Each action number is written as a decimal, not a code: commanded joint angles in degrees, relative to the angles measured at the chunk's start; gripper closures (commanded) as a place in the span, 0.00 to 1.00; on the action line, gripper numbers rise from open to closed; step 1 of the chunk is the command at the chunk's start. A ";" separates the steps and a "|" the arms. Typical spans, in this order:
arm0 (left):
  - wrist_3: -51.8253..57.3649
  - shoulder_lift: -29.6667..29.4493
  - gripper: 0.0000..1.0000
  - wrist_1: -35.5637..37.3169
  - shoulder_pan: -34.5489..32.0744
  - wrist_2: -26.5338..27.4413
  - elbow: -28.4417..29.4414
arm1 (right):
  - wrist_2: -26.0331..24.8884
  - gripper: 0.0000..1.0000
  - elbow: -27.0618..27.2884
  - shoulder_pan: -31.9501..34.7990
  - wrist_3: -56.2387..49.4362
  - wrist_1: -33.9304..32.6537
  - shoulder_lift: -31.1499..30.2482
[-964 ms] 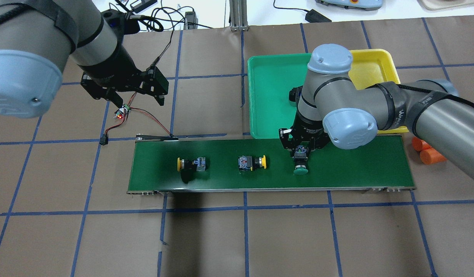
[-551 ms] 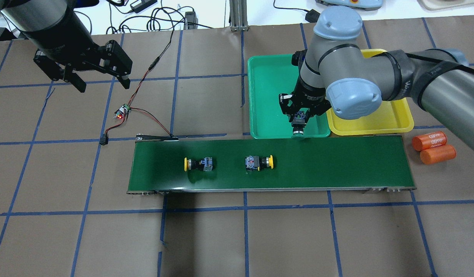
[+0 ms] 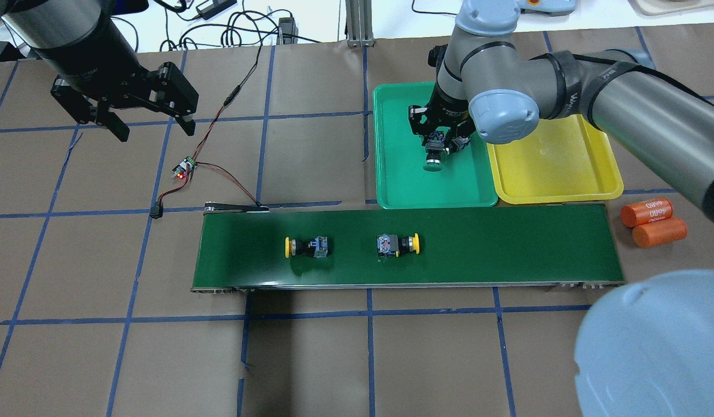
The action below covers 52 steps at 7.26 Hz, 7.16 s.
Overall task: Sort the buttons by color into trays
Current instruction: 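Carry the green-capped button into the green tray while the left gripper withdraws, then move the right gripper back over the belt toward a yellow-capped button, then lower the right gripper and grasp the yellow-capped button on the belt, then lift the yellow-capped button and release it into the yellow tray, then move the right gripper down to the last yellow-capped button on the belt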
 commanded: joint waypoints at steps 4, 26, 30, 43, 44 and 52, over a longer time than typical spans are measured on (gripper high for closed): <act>-0.72 0.50 0.00 0.02 0.00 0.10 -0.05 | -0.51 0.00 -0.05 -4.12 0.77 10.96 -6.91; -0.54 -0.12 0.00 3.00 0.00 -0.34 -0.40 | 0.47 0.00 26.76 -2.73 56.23 11.88 -22.14; -0.46 1.02 0.00 2.31 -0.08 -0.34 -0.58 | -0.07 0.12 27.20 -2.73 55.79 11.88 -20.91; -0.81 -2.22 0.00 -0.69 -1.14 0.10 2.85 | -7.10 1.00 6.65 -17.23 19.32 3.64 -5.13; -0.81 -1.79 0.00 -0.77 -1.14 0.19 2.68 | -7.18 1.00 5.67 -17.24 19.14 0.31 -3.09; -0.19 -0.03 0.00 -0.86 -1.14 0.27 0.92 | -6.31 0.00 12.92 -17.32 22.03 28.03 -28.41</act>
